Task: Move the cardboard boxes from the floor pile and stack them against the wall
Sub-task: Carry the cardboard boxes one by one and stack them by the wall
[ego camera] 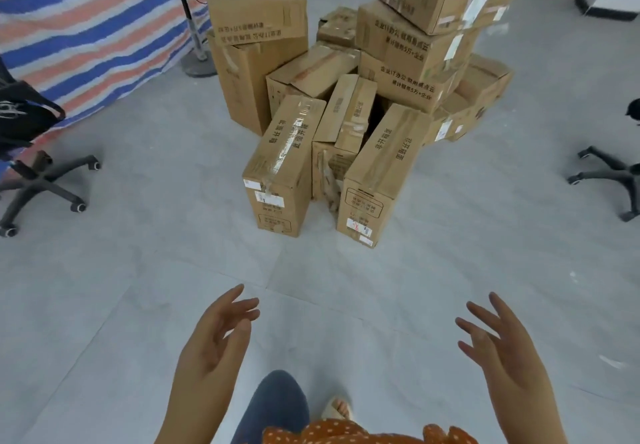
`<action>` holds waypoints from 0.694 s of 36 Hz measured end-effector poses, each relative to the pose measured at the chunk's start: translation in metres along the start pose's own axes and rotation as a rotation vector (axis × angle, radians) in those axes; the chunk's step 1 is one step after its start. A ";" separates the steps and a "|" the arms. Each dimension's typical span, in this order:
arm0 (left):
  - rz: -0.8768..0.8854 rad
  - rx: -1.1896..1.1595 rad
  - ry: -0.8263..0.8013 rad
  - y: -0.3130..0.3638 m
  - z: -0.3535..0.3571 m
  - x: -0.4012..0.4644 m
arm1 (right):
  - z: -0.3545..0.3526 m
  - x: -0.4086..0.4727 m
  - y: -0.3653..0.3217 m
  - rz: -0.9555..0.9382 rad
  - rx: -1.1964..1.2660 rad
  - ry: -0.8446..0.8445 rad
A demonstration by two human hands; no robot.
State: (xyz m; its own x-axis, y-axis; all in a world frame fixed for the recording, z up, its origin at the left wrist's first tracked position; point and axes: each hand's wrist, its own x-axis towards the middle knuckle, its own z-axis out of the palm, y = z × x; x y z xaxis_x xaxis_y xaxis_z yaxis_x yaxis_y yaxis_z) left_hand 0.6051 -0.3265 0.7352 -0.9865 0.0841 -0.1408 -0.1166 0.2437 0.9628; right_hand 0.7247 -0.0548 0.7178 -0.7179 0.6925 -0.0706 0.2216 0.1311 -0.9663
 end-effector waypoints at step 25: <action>0.022 0.246 -0.516 0.066 0.193 0.448 | 0.083 0.359 0.007 0.281 -0.100 0.220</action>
State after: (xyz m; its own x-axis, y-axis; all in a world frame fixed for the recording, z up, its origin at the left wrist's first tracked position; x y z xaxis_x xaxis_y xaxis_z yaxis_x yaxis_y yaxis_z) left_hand 0.1778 -0.0866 0.6911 -0.7974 0.5373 -0.2749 -0.0056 0.4488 0.8936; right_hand 0.4139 0.1353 0.6652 -0.4629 0.8461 -0.2642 0.4610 -0.0247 -0.8870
